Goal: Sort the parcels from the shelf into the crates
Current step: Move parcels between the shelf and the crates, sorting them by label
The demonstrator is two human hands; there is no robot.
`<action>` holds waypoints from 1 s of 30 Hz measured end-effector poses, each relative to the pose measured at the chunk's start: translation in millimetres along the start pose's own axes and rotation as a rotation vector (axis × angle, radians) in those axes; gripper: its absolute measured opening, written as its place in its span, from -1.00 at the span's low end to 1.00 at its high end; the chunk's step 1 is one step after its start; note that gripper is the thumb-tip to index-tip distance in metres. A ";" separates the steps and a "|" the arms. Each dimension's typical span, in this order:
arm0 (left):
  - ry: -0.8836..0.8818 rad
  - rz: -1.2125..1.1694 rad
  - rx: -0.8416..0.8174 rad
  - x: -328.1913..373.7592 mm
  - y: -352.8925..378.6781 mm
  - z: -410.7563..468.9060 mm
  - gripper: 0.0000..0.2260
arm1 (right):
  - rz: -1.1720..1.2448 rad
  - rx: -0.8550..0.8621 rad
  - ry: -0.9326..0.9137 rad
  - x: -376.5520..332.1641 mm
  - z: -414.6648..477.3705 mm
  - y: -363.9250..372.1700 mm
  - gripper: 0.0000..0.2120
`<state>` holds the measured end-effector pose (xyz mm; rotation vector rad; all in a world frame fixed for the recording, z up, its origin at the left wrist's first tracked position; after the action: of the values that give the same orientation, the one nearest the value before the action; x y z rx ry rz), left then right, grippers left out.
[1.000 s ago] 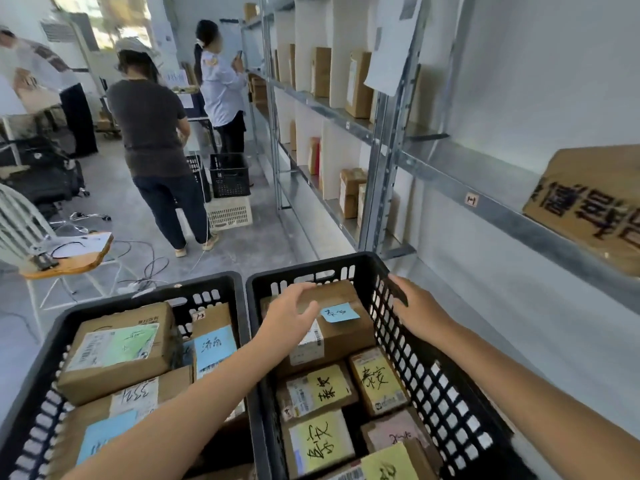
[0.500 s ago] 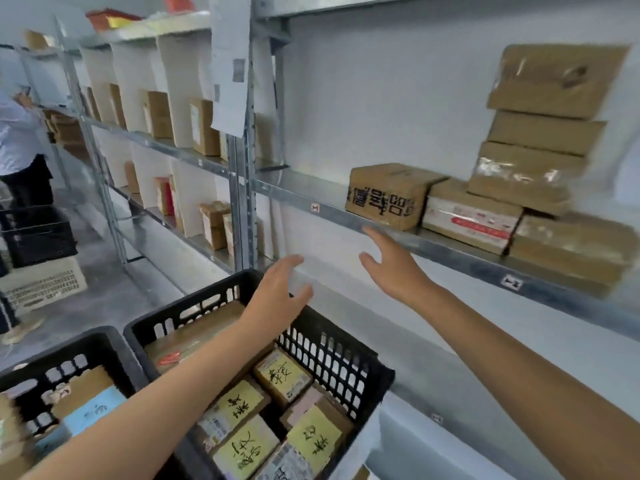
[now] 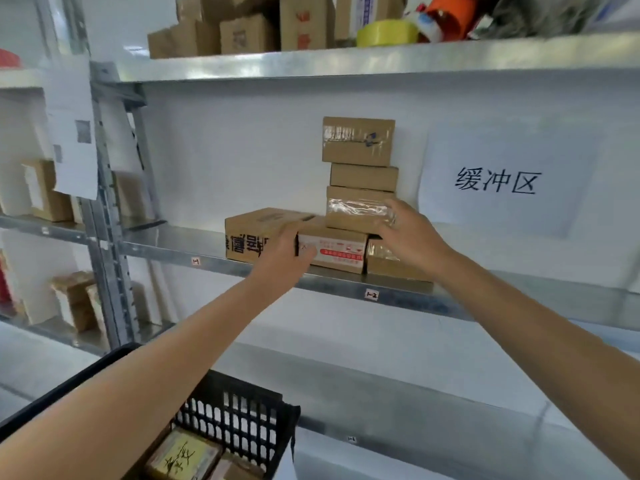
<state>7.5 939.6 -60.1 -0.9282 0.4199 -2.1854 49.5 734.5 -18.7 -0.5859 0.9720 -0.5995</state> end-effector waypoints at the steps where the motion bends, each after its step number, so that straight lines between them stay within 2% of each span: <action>1: 0.004 0.014 -0.017 4.2 3.7 11.4 -0.63 | 0.015 0.019 0.000 2.0 8.6 -10.1 -0.47; 4: -0.034 0.060 -0.040 7.5 12.4 42.7 -0.54 | 0.048 0.088 -0.013 5.1 37.1 -34.7 -0.50; 8: -0.060 0.009 0.046 4.3 16.6 85.9 -0.46 | 0.040 0.109 -0.009 9.5 78.8 -46.3 -0.42; 11: -0.113 -0.095 0.120 -5.5 14.1 119.9 -0.44 | 0.083 0.094 0.019 9.5 109.6 -45.7 -0.37; 14: -0.158 -0.206 0.112 -9.7 14.2 149.0 -0.43 | 0.149 0.067 0.047 4.0 134.2 -41.2 -0.34; 16: -0.190 -0.295 0.120 -9.0 13.7 165.3 -0.49 | 0.158 0.065 0.032 0.3 145.8 -38.7 -0.44; 18: -0.198 -0.362 0.132 -4.8 13.6 175.0 -0.64 | 0.163 0.108 -0.002 -0.3 154.6 -38.6 -0.70; 19: -0.190 -0.383 0.148 -2.7 13.2 176.8 -0.70 | 0.174 0.129 -0.028 -1.9 155.4 -39.5 -0.75; 24: -0.149 -0.486 0.289 3.6 2.7 167.8 -0.76 | 0.233 0.189 -0.175 -12.3 146.8 -47.5 -0.69; 27: -0.135 -0.511 0.357 8.0 -15.8 150.2 -0.79 | 0.322 0.202 -0.221 -25.1 129.0 -50.1 -0.69; 30: -0.134 -0.531 0.398 9.7 -34.5 123.4 -0.77 | 0.415 0.187 -0.230 -35.5 105.5 -42.8 -0.59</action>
<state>75.5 954.1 48.1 -1.0288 -0.3611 -2.5190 118.3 748.9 77.6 -0.2662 0.7787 -0.2414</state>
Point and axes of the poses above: each hand's wrist, its own z-axis towards the middle knuckle, its own y-axis out of the palm, x = y × z, the point moved 6 cm from there along z, towards the middle knuckle, and after that the axes turned 7 degrees about y, right-handed, at the moved point
